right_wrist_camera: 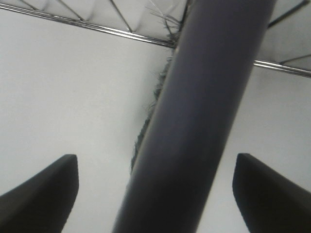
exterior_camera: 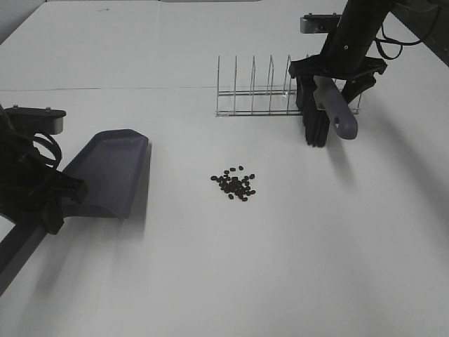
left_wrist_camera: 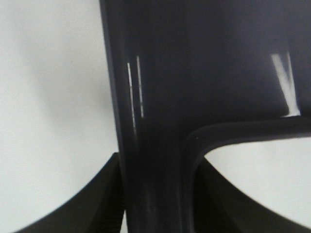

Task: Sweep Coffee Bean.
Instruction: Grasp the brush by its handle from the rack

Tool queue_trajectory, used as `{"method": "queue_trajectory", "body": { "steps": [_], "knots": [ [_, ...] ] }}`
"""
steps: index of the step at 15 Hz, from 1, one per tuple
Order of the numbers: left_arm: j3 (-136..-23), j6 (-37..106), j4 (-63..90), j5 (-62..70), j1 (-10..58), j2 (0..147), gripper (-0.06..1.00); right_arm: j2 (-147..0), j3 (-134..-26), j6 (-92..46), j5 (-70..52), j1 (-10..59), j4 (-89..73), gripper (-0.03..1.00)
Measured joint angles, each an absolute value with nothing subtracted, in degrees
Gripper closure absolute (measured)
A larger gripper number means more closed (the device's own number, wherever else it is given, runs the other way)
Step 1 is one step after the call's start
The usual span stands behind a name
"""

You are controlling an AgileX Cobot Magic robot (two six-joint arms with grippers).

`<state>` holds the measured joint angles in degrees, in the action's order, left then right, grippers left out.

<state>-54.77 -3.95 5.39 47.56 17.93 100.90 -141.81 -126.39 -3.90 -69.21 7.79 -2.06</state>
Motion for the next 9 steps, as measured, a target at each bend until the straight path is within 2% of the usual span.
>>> {"method": "queue_trajectory", "body": {
  "steps": [5, 7, 8, 9],
  "knots": [
    [-54.77, -3.9, 5.39, 47.56, 17.93, 100.9, 0.62, -142.67, -126.51, -3.9, -68.81, 7.79, -0.86, 0.24],
    [-54.77, -3.9, 5.39, 47.56, 17.93, 100.9, 0.62, -142.67, -126.51, -3.9, -68.3, 7.79, -0.86, 0.28],
    [-54.77, -3.72, 5.33, 47.56, 17.93, 100.9, 0.62, -142.67, -126.51, -3.9, -67.72, 7.79, -0.86, 0.33],
    [-54.77, -3.72, 5.33, 47.56, 17.93, 100.9, 0.62, -142.67, -126.51, -3.84, -67.72, 7.79, -0.86, 0.44]
  ]
}}
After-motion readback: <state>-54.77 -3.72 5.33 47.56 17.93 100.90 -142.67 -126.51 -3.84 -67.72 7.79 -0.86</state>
